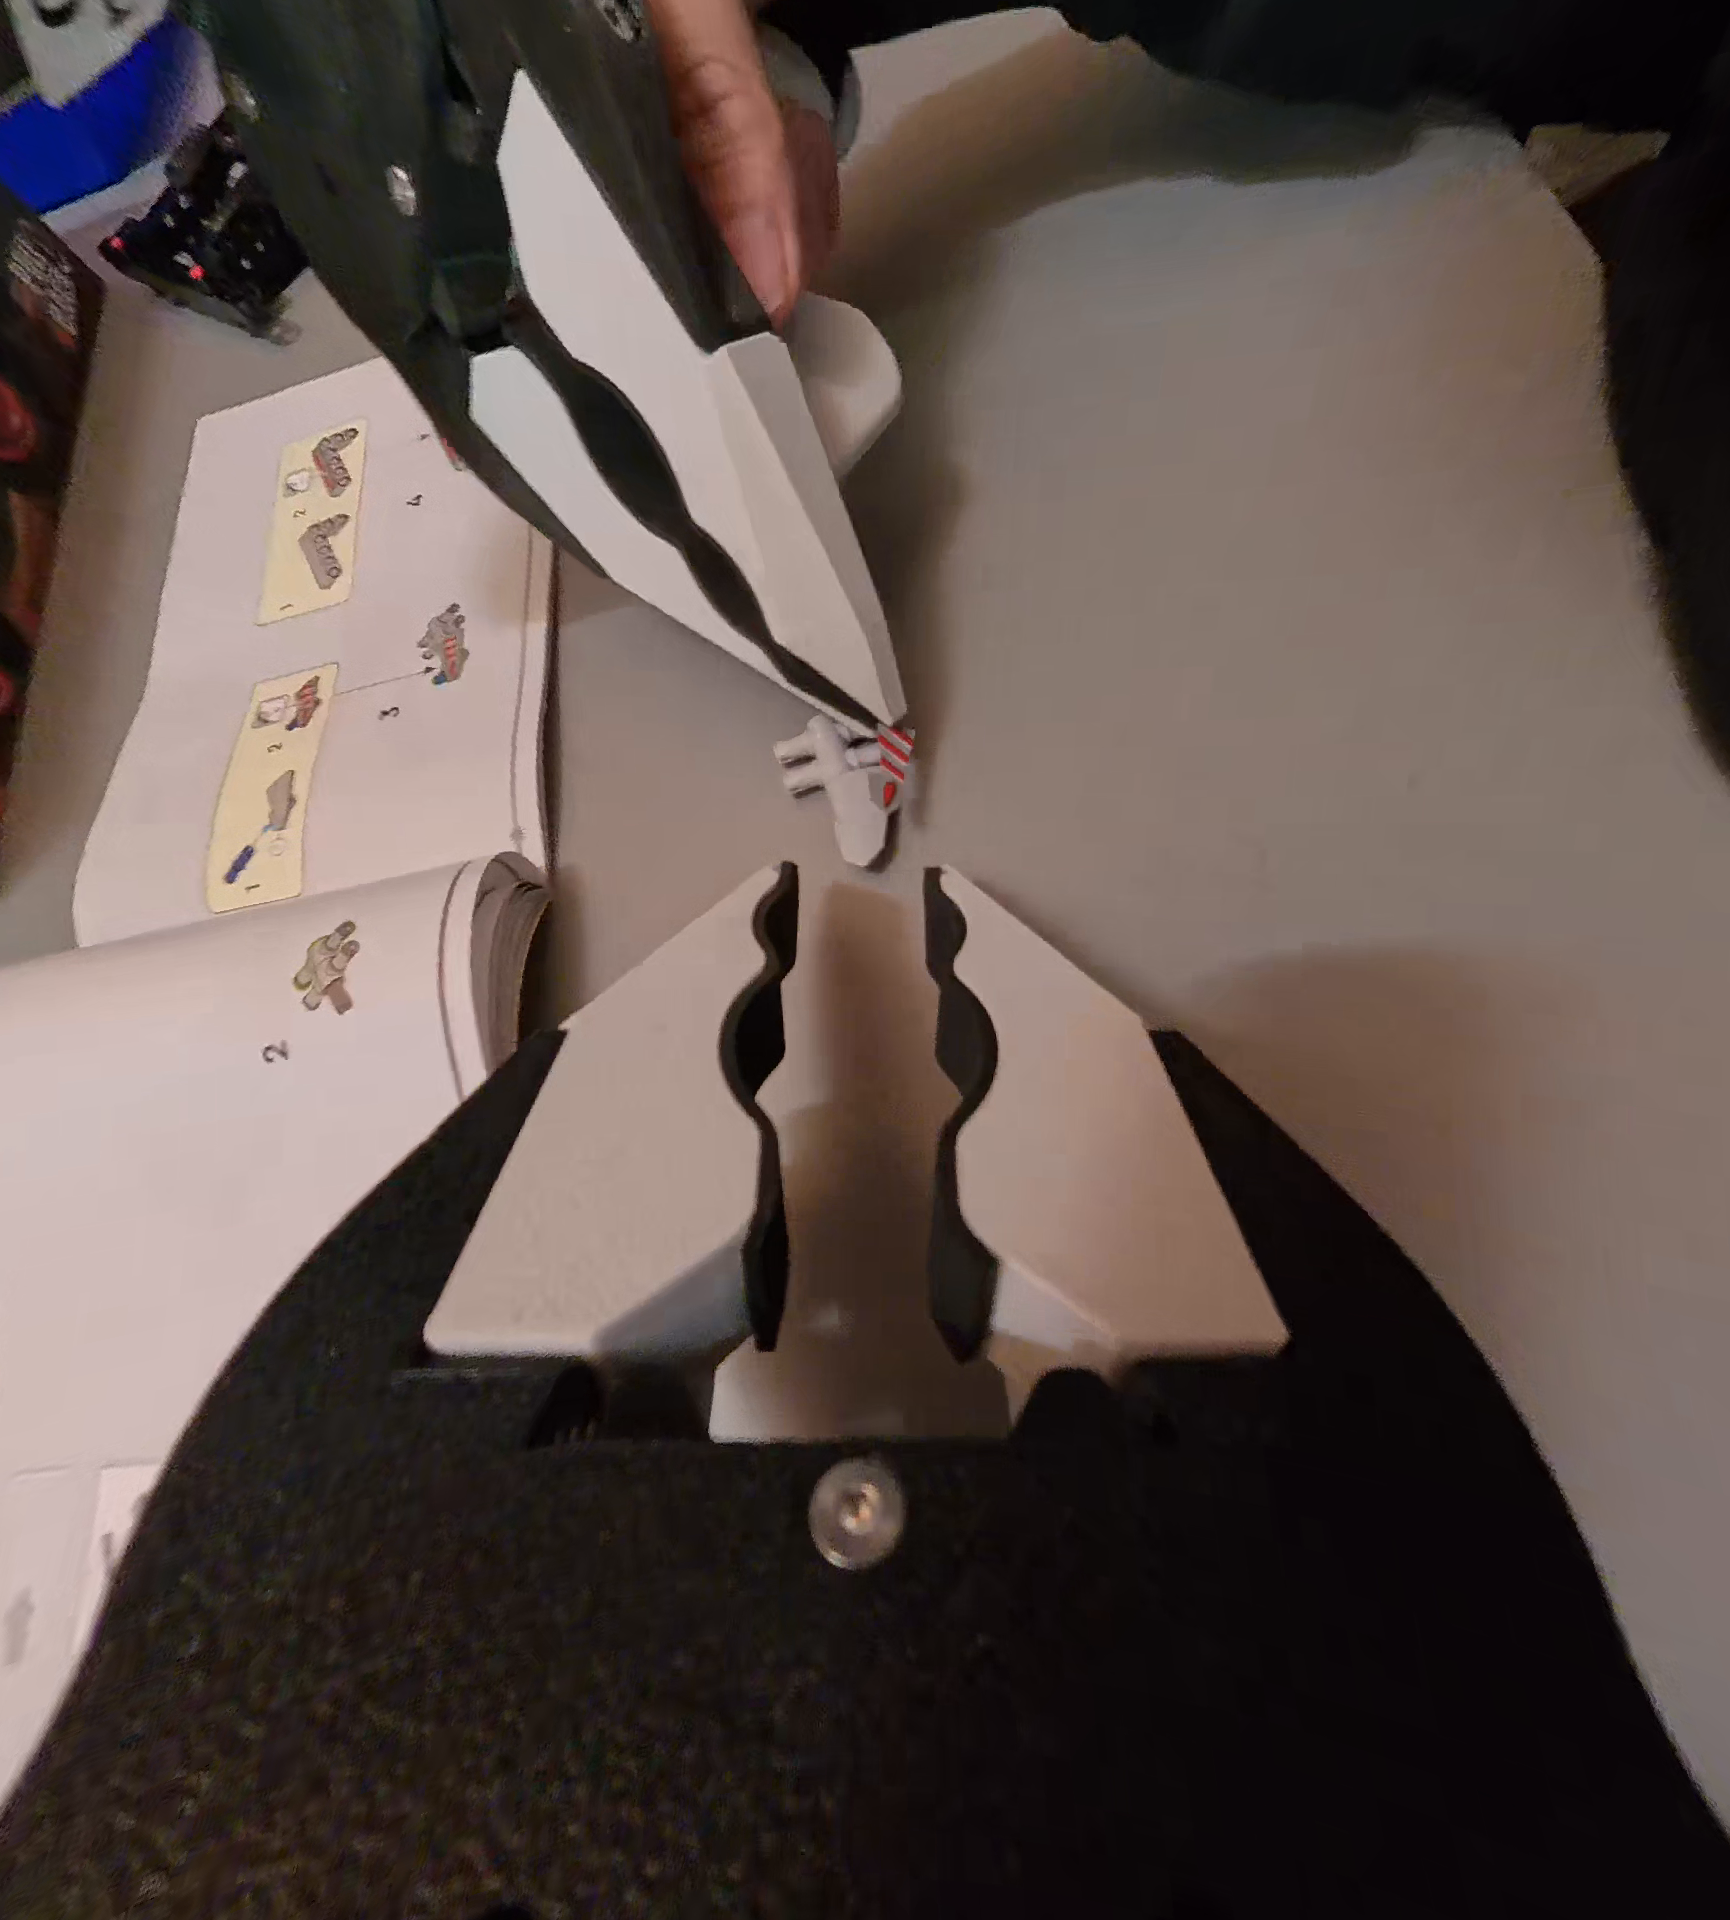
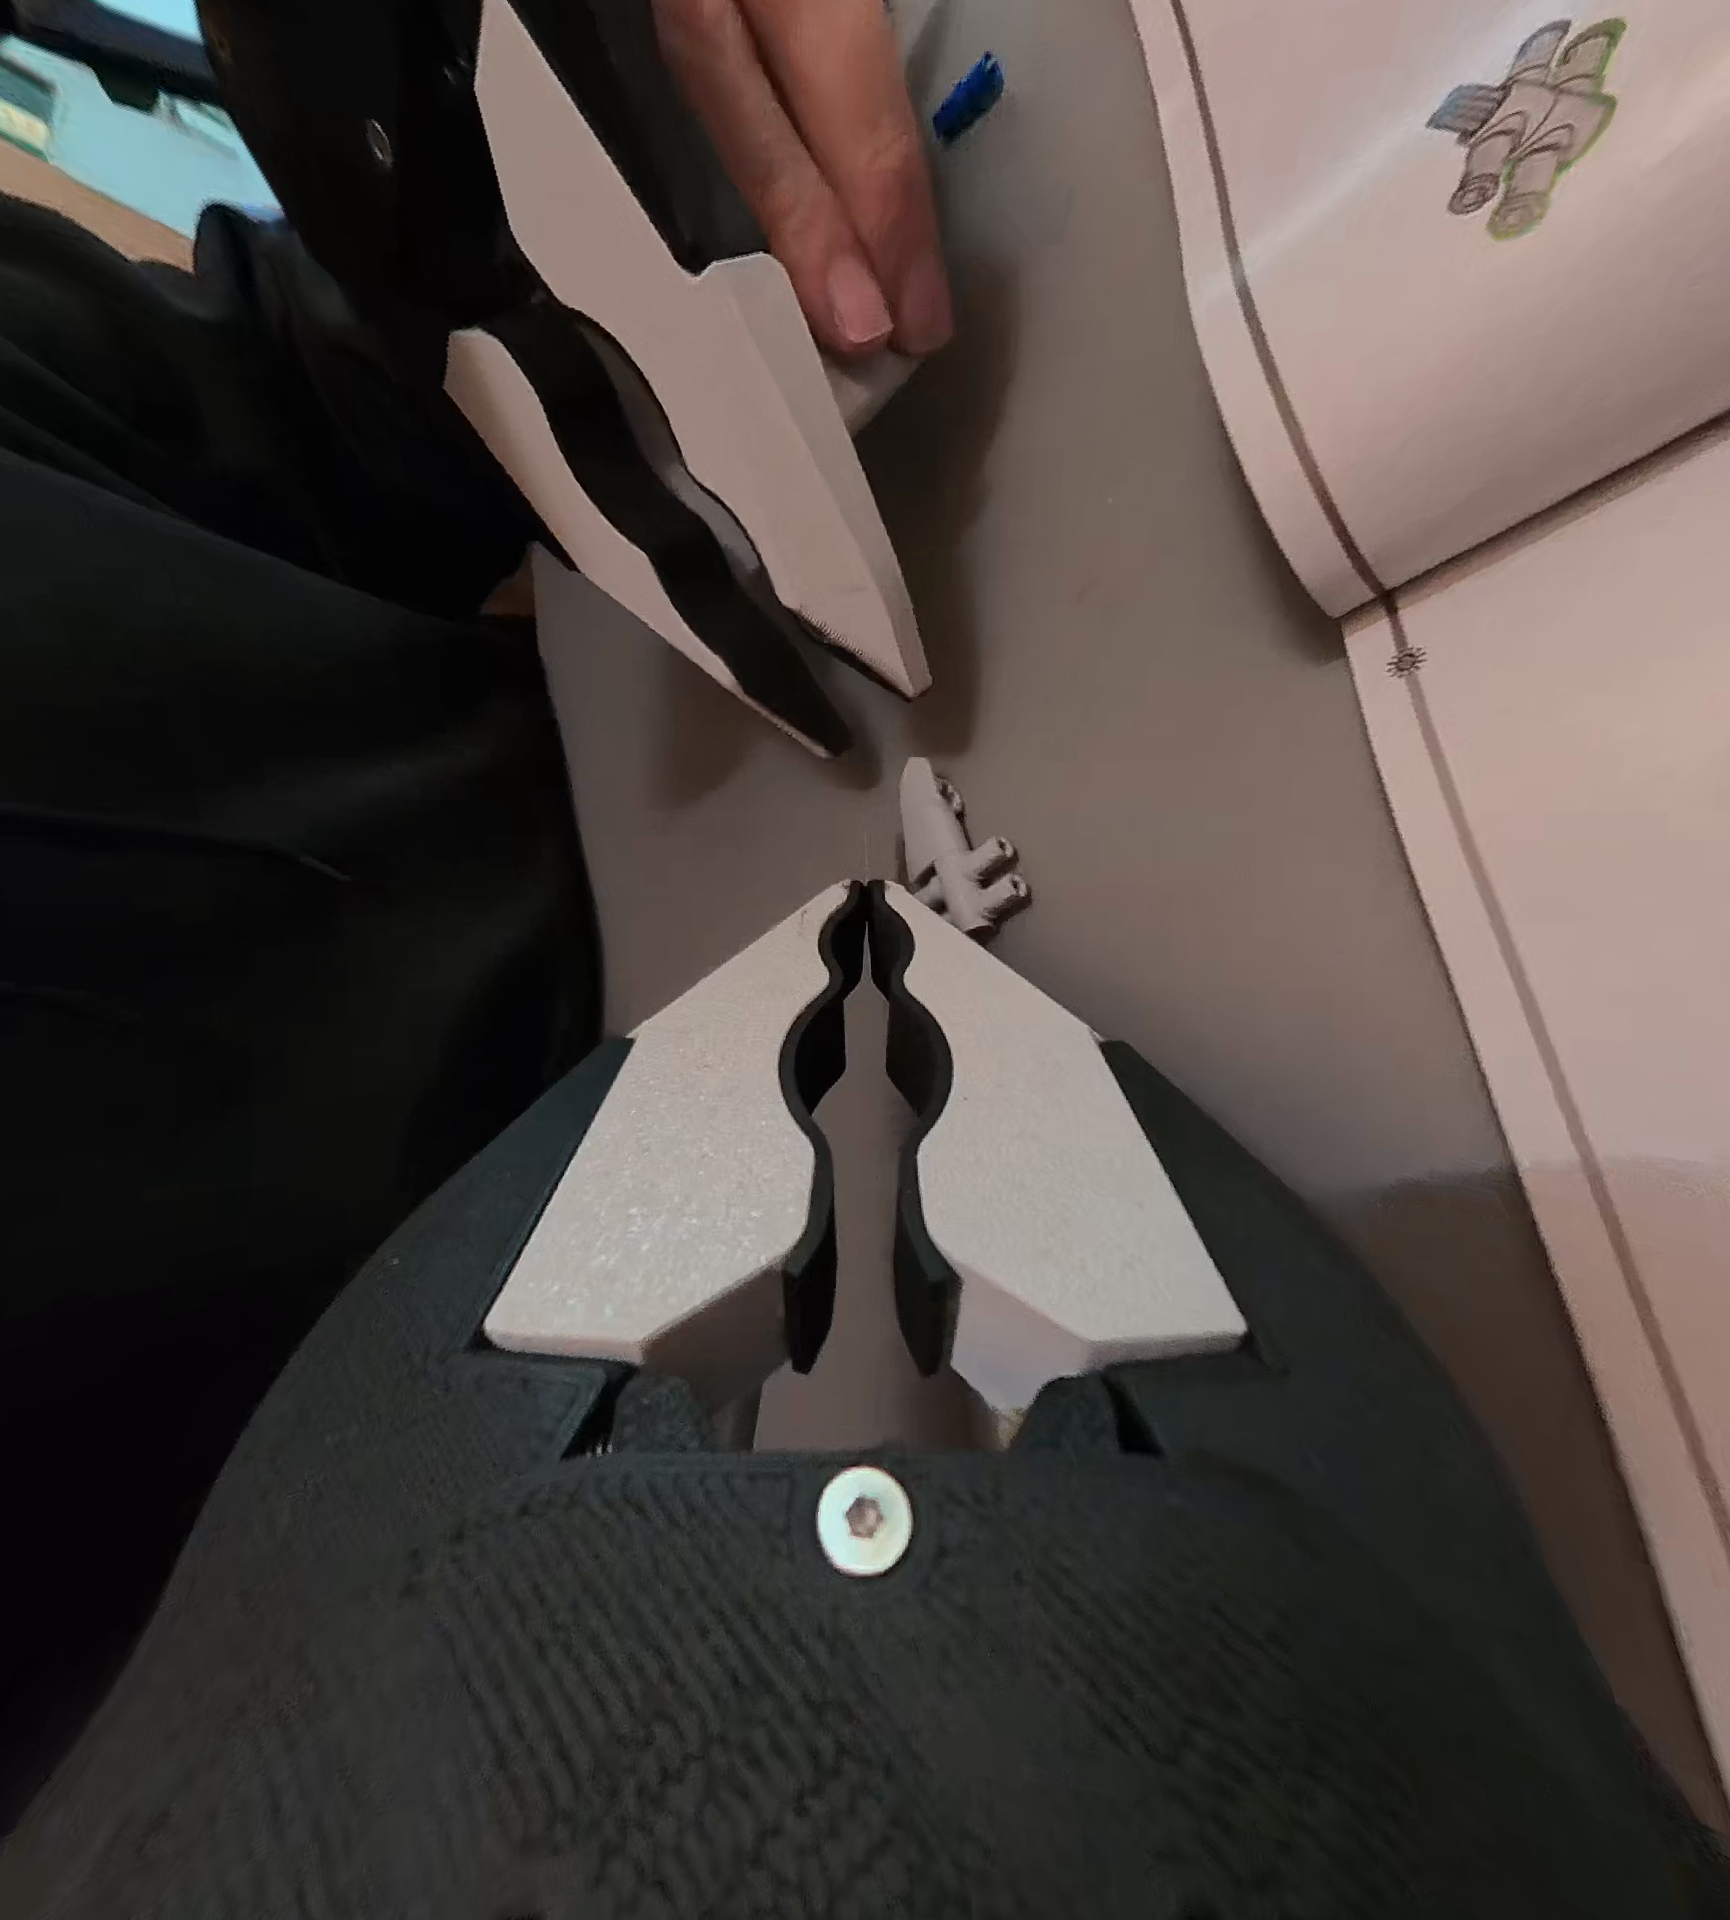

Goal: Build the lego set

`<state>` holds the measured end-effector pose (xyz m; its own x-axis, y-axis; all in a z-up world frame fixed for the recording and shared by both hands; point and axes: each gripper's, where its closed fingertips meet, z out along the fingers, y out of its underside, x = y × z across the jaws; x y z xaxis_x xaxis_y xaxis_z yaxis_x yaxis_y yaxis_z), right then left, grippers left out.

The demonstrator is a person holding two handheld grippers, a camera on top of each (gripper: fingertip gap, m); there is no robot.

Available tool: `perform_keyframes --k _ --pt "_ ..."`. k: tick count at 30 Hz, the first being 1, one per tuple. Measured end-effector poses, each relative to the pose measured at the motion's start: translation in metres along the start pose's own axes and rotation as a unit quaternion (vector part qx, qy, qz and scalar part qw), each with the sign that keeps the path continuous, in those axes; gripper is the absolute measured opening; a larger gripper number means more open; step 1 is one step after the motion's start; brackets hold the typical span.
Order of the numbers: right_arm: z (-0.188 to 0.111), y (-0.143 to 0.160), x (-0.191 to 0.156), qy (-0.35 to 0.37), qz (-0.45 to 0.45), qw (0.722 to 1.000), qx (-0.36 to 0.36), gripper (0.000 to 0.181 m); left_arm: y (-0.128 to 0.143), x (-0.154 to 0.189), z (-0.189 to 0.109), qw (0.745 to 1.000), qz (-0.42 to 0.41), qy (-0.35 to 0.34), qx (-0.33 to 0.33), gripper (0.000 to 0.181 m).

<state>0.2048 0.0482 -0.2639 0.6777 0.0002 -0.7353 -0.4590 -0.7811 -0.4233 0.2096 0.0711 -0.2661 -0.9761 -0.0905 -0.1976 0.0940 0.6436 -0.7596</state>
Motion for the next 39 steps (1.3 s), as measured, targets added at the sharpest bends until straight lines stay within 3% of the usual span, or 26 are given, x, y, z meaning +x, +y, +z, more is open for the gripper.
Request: perform_keyframes --k 10,17,23,39 --pt "-0.01 -0.014 0.006 -0.011 -0.02 0.999 -0.028 0.0 -0.009 -0.008 -0.004 0.997 -0.055 0.008 0.047 0.02" --pt "-0.007 -0.016 0.0 0.046 -0.106 0.993 -0.03 0.0 -0.027 -0.018 -0.021 0.972 -0.191 0.049 0.126 0.004" --pt "-0.003 -0.019 -0.009 0.062 -0.14 0.988 -0.019 0.0 -0.017 -0.005 -0.014 0.973 -0.2 0.084 0.081 0.004" --pt "-0.002 -0.019 -0.017 0.062 -0.165 0.984 -0.011 0.0 -0.021 -0.003 -0.018 0.966 -0.216 0.106 0.098 0.004"
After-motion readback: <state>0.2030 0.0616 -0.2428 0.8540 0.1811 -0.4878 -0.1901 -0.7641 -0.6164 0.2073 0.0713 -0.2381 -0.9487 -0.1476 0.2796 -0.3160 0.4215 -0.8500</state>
